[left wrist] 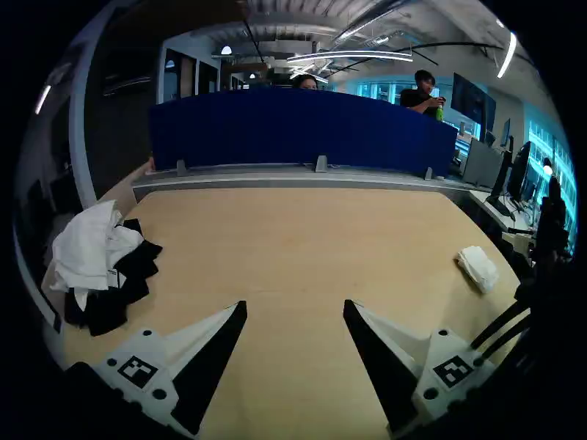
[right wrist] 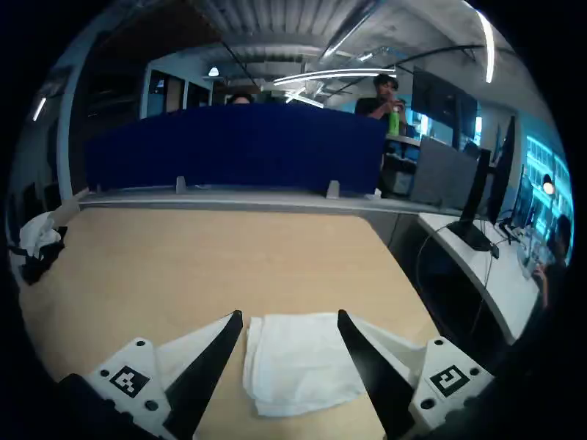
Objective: Fold towel
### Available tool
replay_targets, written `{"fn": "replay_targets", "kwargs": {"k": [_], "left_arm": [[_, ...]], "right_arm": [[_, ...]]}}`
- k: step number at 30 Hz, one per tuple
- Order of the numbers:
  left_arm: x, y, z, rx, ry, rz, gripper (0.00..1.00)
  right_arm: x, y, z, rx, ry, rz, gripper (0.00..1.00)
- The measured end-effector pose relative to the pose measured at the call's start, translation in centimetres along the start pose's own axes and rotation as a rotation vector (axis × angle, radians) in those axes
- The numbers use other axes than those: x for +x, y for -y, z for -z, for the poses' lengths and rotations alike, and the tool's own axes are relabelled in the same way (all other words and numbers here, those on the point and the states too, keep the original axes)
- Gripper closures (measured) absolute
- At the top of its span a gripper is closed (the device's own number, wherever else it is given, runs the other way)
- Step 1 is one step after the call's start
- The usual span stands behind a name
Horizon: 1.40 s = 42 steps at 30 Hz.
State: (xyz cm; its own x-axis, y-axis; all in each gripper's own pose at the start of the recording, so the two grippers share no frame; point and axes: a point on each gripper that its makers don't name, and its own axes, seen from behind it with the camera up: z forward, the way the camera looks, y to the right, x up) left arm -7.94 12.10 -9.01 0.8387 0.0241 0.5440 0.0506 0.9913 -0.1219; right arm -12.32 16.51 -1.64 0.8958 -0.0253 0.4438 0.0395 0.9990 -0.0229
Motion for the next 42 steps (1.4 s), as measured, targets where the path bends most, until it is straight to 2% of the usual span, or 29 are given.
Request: {"fn": "replay_targets", "kwargs": {"k": [4, 9, 12, 16, 21, 24, 29, 36, 42], "left_arm": [[0.1, 0.2, -0.3, -0.005, -0.007, -0.004, 0.02], [0.3, 0.4, -0.5, -0.005, -0.025, -0.008, 0.02], [0.6, 0.6, -0.5, -0.001, -0.046, -0.006, 0.02], [1.3, 0.9, -0.6, 0.006, -0.093, -0.005, 0.02], [3.1, 1.3, -0.5, 0.011, -0.185, -0.006, 0.03], [4.2, 1.5, -0.4, 0.013, -0.248, 0.004, 0.02], [5.4, 2.6, -0.6, 0.029, -0.337, 0.038, 0.02], [5.4, 4.0, -1.4, 0.062, -0.424, 0.04, 0.02], [4.9, 4.3, -2.1, 0.07, -0.472, 0.031, 0.02]], "right_arm": [[1.7, 1.0, 0.8, 0.011, -0.083, -0.006, 0.0], [5.4, 2.1, 2.5, 0.02, -0.24, -0.02, 0.0], [6.6, 2.7, 3.3, 0.014, -0.304, -0.025, 0.0], [6.9, 3.6, 3.6, 0.009, -0.31, -0.024, 0.0], [7.0, 4.6, 4.0, -0.007, -0.316, -0.021, 0.0], [6.7, 5.7, 4.4, -0.003, -0.312, -0.022, 0.0], [6.4, 6.9, 5.1, -0.001, -0.301, -0.009, 0.0], [6.9, 8.6, 6.3, 0.012, -0.31, -0.005, 0.0], [7.1, 9.0, 6.6, 0.017, -0.303, -0.029, 0.0]]}}
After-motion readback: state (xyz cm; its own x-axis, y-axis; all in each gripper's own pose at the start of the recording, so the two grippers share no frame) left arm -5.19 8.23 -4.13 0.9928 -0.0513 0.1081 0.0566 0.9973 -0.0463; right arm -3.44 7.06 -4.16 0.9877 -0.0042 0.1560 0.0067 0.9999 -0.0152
